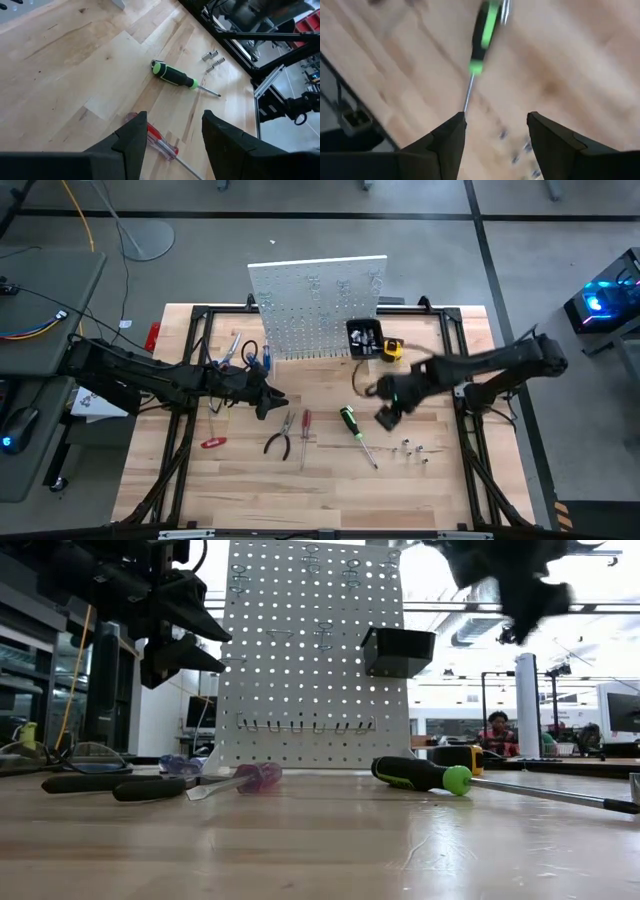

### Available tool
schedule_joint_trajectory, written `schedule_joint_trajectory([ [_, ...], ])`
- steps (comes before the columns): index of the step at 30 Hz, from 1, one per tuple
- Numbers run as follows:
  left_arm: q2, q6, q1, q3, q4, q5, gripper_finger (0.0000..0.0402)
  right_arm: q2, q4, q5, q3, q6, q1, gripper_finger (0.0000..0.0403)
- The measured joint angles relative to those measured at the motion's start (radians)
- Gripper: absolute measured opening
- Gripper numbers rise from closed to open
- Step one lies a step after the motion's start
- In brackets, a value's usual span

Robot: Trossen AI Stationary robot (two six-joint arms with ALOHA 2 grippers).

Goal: Hang tools onto peg board
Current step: Put the silver socket into the black bin on the peg board

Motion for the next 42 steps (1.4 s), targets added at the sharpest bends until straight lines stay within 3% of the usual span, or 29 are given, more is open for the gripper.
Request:
schedule_joint_trajectory([
  [8,0.000,-0.008,0.000,0.000,0.000,0.000,0.0172,0.001,0.321,-0.123,-0.291,0.294,0.146,0.0205],
  [13,0.000,-0.008,0.000,0.000,0.000,0.000,0.0172,0.001,0.410,-0.127,-0.386,0.391,0.172,0.0203],
  [21,0.000,-0.018,0.000,0.000,0.007,0.000,0.0172,0.013,0.433,-0.098,-0.404,0.413,0.172,0.0199],
  [29,0.000,-0.034,0.000,0.000,0.007,0.000,0.0172,0.149,0.500,-0.126,-0.403,0.369,0.183,0.0199],
  [42,0.000,-0.043,0.000,0.000,0.007,0.000,0.0172,0.228,0.499,-0.113,-0.395,0.376,0.183,0.0199],
])
